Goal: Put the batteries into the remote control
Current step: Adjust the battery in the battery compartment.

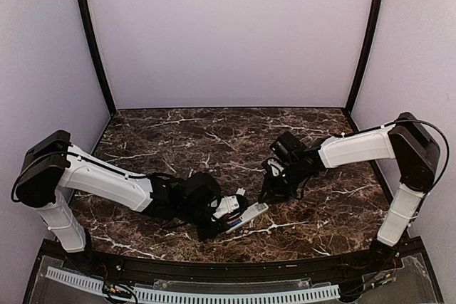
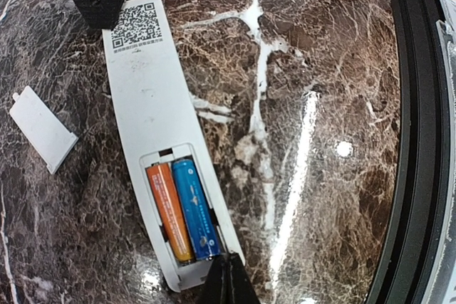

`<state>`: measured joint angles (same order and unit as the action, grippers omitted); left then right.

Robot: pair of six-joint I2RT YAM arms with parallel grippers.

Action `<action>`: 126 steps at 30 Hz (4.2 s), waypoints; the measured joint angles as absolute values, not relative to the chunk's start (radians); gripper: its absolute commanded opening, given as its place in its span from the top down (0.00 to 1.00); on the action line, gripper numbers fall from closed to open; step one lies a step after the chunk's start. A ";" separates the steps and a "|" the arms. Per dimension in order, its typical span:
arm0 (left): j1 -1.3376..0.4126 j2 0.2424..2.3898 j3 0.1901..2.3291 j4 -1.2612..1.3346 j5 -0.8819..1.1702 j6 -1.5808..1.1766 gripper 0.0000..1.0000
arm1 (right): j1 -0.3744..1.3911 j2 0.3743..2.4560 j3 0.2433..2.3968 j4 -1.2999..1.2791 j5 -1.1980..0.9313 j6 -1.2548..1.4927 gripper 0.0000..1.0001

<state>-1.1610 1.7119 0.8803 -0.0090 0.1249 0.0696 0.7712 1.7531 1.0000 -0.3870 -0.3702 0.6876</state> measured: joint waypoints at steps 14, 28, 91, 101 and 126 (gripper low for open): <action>-1.159 1.714 0.882 -0.006 0.143 0.057 0.96 | 0.771 1.753 1.000 -0.371 -0.367 0.693 0.77; -1.156 1.681 0.873 0.007 0.152 0.040 0.91 | 0.771 1.761 1.060 -0.447 -0.353 0.646 0.73; -1.216 1.860 0.438 1.024 -0.096 -0.043 0.68 | 1.022 1.730 0.873 0.117 -0.601 0.741 0.94; -1.216 1.860 0.438 1.024 -0.099 -0.047 0.71 | 1.035 1.810 0.895 0.135 -0.640 0.761 0.99; -1.216 1.860 0.438 1.024 -0.099 -0.049 0.72 | 1.035 1.885 0.971 0.064 -0.603 0.769 1.00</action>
<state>-1.2156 1.8599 0.4381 1.0241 -0.0994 -0.0494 1.0351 1.8854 0.9707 0.0643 -0.6029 0.7689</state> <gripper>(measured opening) 0.362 0.004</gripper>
